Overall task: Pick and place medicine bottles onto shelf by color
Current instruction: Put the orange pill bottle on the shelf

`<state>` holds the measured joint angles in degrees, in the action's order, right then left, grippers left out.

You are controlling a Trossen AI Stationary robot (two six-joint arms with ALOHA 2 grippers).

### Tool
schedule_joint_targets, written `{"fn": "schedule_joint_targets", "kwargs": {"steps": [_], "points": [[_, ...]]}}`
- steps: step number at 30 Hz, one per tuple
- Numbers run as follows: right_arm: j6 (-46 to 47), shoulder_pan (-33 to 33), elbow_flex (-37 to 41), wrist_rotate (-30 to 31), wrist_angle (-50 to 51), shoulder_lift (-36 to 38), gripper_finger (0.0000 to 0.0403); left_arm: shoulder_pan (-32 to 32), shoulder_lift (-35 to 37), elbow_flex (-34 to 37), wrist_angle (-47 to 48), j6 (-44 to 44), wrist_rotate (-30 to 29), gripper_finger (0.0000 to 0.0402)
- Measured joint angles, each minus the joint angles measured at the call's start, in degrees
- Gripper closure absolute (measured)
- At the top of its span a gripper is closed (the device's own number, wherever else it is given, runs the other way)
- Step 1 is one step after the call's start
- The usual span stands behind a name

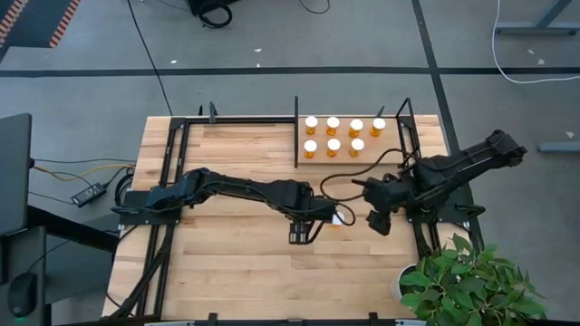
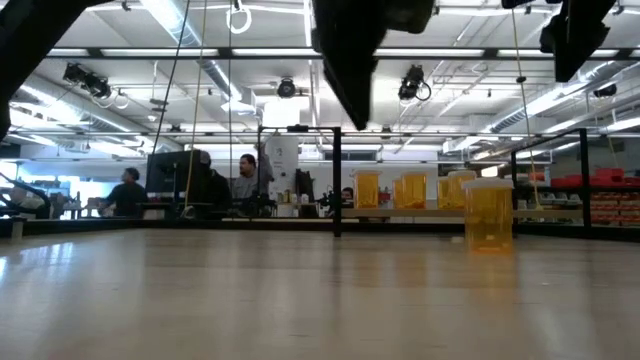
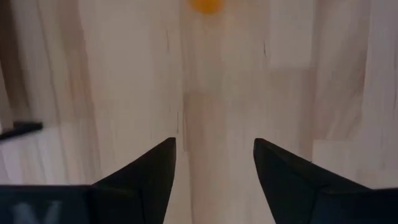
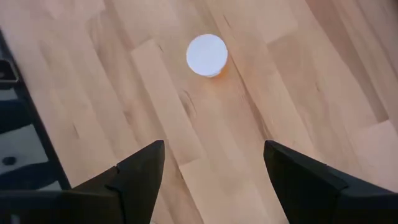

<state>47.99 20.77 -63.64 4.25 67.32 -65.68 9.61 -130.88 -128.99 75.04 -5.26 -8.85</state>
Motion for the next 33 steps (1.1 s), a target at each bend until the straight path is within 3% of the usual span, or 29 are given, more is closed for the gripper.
{"fn": "schedule_joint_targets", "kwargs": {"steps": [12, 24, 27, 33], "points": [[6.7, 0.0, 0.0, 2.6, 0.9, 5.6, 0.0120, -0.7, 4.7, 0.1, 5.3, 1.5, -0.3, 0.0196], [13.7, 0.4, 0.0, 4.0, 1.2, 10.5, 0.0120, -1.5, 11.3, 1.6, -1.4, 5.7, -1.6, 0.0225], [14.9, 0.8, 0.0, 3.8, 1.2, 10.6, 0.0120, -1.5, 16.1, 12.4, -6.6, 5.0, -1.1, 0.0233], [15.8, 1.7, 0.0, 3.5, 1.1, 10.6, 0.0120, -1.8, 35.8, 47.4, -29.2, -2.6, -0.1, 0.0237]]}}
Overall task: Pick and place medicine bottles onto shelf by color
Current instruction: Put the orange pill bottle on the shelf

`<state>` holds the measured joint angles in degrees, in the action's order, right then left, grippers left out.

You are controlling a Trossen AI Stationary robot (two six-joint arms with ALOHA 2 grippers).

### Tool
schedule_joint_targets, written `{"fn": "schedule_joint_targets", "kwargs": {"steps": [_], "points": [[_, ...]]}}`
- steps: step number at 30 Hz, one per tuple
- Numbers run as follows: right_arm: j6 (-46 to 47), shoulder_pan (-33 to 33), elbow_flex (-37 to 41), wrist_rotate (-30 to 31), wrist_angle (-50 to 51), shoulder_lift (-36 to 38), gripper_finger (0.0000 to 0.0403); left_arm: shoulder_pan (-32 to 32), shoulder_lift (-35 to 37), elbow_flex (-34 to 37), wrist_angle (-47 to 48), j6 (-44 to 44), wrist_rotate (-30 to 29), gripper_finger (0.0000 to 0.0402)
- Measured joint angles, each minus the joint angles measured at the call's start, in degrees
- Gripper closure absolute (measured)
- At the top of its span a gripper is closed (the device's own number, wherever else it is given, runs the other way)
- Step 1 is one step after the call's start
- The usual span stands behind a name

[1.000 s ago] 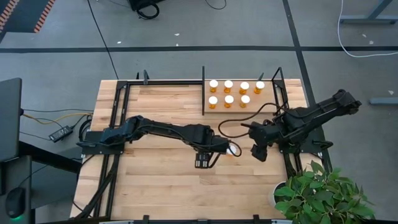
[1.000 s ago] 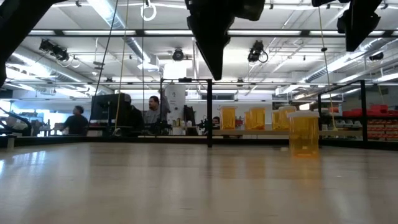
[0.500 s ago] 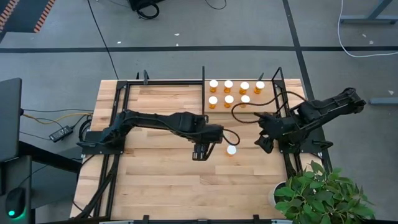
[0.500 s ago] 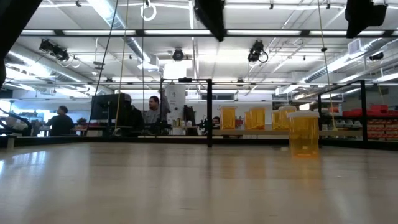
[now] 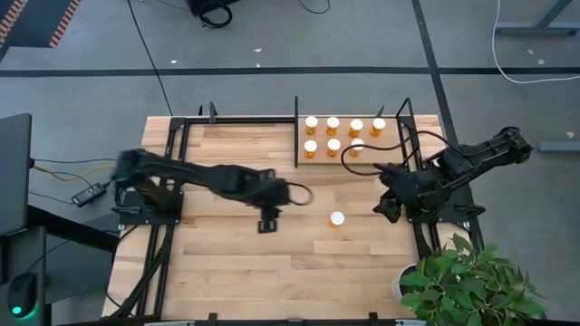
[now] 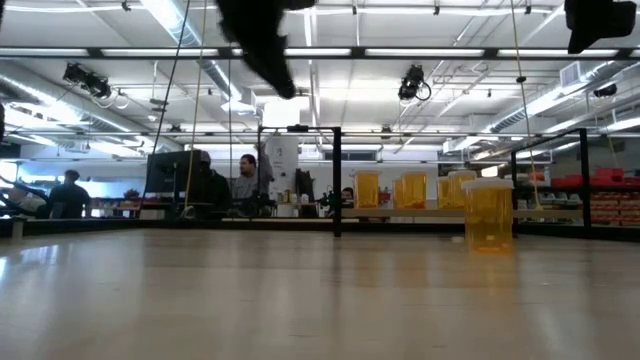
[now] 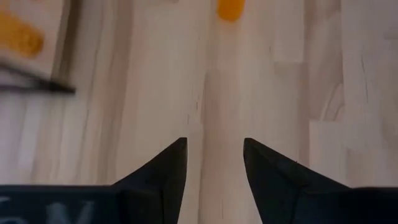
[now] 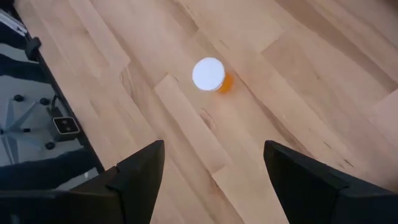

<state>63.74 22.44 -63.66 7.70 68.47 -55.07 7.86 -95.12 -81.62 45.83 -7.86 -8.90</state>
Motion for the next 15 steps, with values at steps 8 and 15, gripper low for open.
{"fn": "schedule_joint_targets", "kwargs": {"steps": [8, 15], "points": [[-12.8, -1.3, 0.0, 1.7, -5.3, -5.0, 0.0120, -1.0, 21.6, 21.0, -9.3, -11.6, -0.1, 0.0237], [-22.8, -3.9, 0.0, -1.3, -10.9, -15.7, 0.0120, -0.9, 34.1, 29.2, -19.8, -18.4, -0.5, 0.0237]]}}
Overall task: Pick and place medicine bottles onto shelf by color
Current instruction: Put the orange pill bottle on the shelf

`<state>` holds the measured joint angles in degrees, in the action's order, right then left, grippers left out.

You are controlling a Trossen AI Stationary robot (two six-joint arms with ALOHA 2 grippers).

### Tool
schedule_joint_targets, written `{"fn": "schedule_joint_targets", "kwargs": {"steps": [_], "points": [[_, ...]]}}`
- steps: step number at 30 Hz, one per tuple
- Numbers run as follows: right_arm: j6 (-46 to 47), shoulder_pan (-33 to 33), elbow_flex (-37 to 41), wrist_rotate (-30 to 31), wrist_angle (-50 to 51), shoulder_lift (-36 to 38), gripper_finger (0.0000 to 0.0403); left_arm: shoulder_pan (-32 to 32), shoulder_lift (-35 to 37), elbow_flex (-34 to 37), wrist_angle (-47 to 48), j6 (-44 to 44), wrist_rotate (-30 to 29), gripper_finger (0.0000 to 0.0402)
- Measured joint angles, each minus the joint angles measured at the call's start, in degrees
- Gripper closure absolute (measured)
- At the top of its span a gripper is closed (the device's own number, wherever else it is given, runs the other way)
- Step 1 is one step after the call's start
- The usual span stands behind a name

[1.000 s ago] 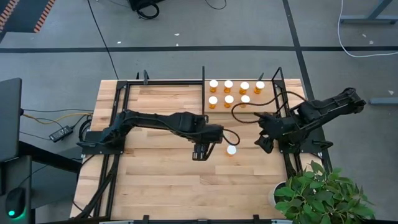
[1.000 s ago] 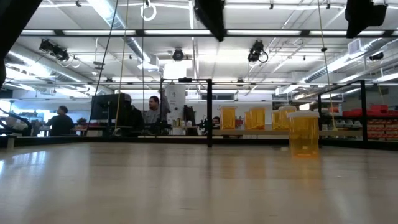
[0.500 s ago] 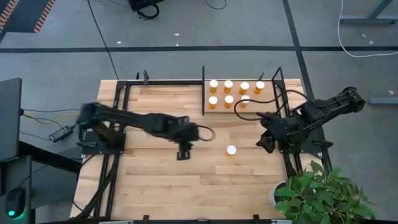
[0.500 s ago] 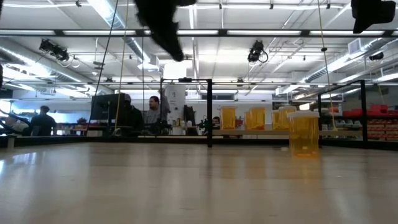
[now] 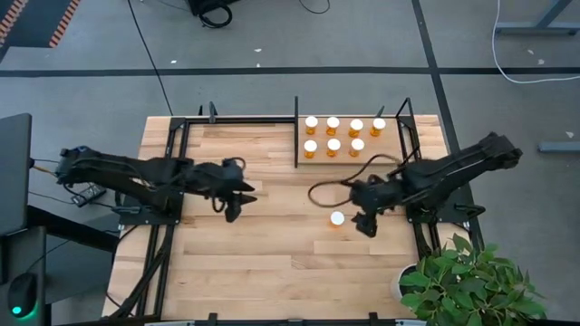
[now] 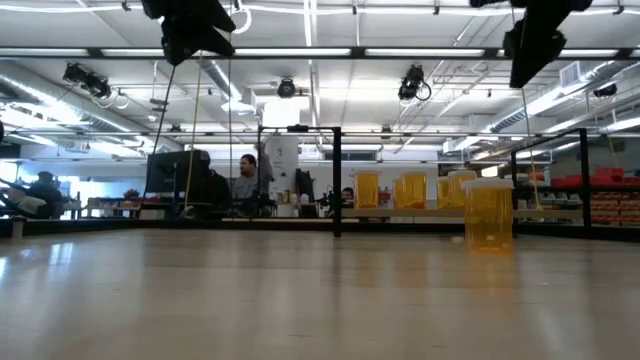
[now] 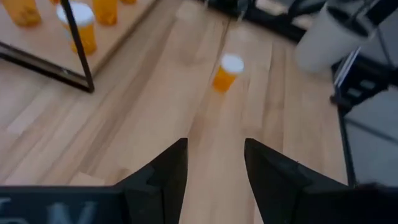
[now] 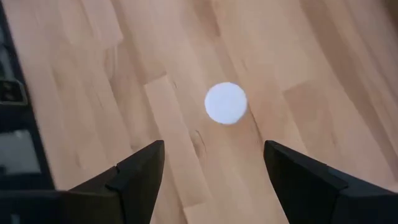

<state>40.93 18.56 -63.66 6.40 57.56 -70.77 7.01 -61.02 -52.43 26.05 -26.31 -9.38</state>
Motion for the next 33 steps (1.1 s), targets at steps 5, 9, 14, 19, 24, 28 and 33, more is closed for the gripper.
{"fn": "schedule_joint_targets", "kwargs": {"steps": [5, 9, 14, 19, 24, 28, 33], "points": [[-6.7, -0.2, 0.0, -2.0, -3.3, -5.6, 0.0120, 0.0, 5.0, 1.4, -0.4, 0.0, -1.9, 0.0237], [-9.3, -0.6, 0.0, -2.3, -6.4, -8.2, 0.0120, 0.0, 7.1, 1.4, -0.7, 1.6, -3.2, 0.0237], [-12.7, -3.0, 0.0, -4.3, -8.1, -11.7, 0.0118, 0.0, 7.5, 1.4, 0.5, 2.2, -3.6, 0.0237], [-15.8, -5.5, 0.0, -7.2, -8.4, -15.7, 0.0096, 0.8, 7.5, 1.4, 0.5, 3.0, -3.6, 0.0237], [-16.4, -7.4, 0.0, -5.5, -7.8, -17.4, 0.0067, 1.9, 7.5, 1.4, 2.1, 2.5, -3.7, 0.0237], [-16.8, -8.4, 0.0, -4.2, -8.3, -17.4, 0.0053, 2.6, 7.5, 1.4, 3.1, 2.5, -3.6, 0.0237], [-16.9, -8.4, 1.1, -4.4, -10.0, -17.4, 0.0043, 2.6, 7.5, 1.4, 3.1, 2.5, -3.7, 0.0237]]}}
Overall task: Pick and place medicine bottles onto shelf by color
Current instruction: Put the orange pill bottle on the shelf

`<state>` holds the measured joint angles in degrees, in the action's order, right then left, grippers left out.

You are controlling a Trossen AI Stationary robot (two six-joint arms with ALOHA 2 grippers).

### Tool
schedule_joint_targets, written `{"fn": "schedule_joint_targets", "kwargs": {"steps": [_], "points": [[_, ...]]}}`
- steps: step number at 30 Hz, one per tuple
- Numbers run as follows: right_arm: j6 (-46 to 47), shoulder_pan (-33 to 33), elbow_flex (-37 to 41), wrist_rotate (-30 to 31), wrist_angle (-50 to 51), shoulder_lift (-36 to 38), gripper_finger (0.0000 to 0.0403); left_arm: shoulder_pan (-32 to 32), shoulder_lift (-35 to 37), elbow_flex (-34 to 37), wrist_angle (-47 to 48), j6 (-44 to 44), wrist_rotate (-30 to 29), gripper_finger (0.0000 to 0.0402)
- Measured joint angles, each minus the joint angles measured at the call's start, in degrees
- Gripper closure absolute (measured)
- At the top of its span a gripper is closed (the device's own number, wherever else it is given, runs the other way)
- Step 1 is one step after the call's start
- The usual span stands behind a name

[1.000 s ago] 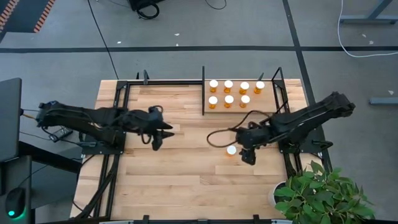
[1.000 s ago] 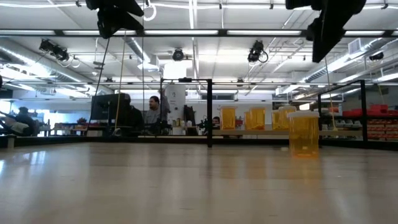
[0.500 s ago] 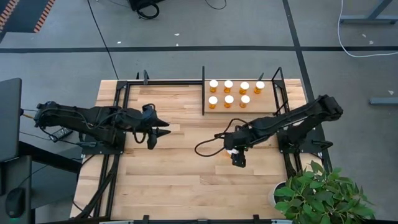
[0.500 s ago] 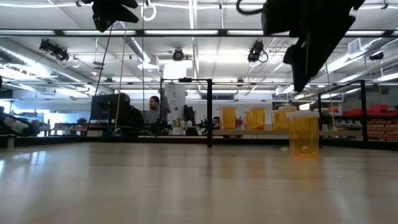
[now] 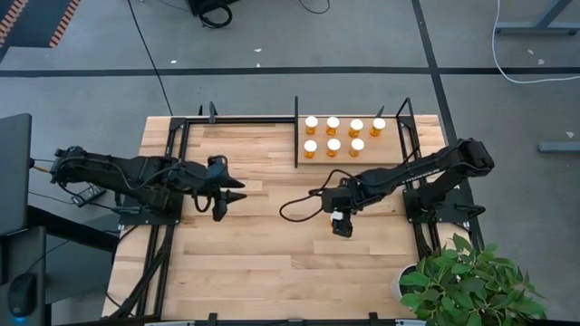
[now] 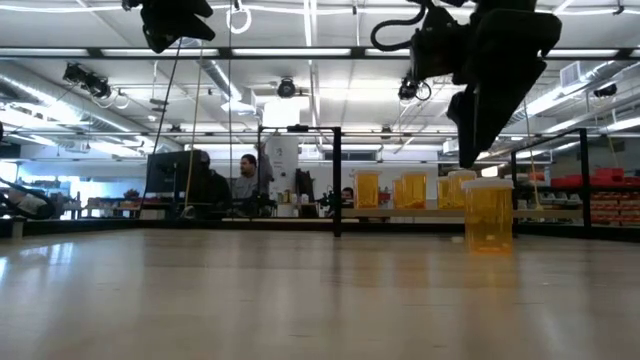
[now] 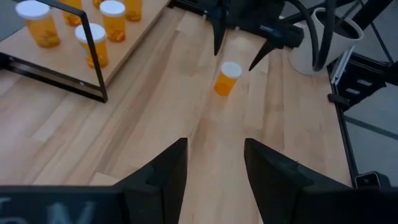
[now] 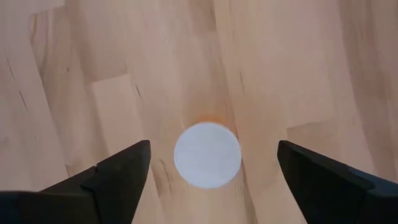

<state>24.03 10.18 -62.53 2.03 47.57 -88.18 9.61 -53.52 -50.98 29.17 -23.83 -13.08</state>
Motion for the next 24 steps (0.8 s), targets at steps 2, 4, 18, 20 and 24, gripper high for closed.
{"fn": "schedule_joint_targets", "kwargs": {"steps": [2, 4, 18, 20, 24], "points": [[0.0, 0.1, 0.3, -0.4, -0.1, -0.1, 0.0041, 0.0, 0.0, 0.0, 0.0, 0.0, 0.0, 0.0237], [-0.3, 0.1, 0.3, -0.5, -0.2, -0.5, 0.0040, 0.0, -0.1, 0.0, 0.0, -0.6, -0.1, 0.0237], [-5.9, 1.0, 0.4, 0.2, -1.1, -5.2, 0.0040, 0.0, -0.1, 0.0, 0.8, -3.0, -0.7, 0.0237], [-6.5, 0.9, 0.4, 0.8, -0.4, -5.2, 0.0040, 0.0, -0.1, 0.0, 0.8, -3.0, -0.7, 0.0237], [-7.6, 1.0, 0.4, 2.3, -0.7, -5.2, 0.0040, 0.0, -0.1, 0.0, 0.8, -3.0, -0.7, 0.0237]]}}
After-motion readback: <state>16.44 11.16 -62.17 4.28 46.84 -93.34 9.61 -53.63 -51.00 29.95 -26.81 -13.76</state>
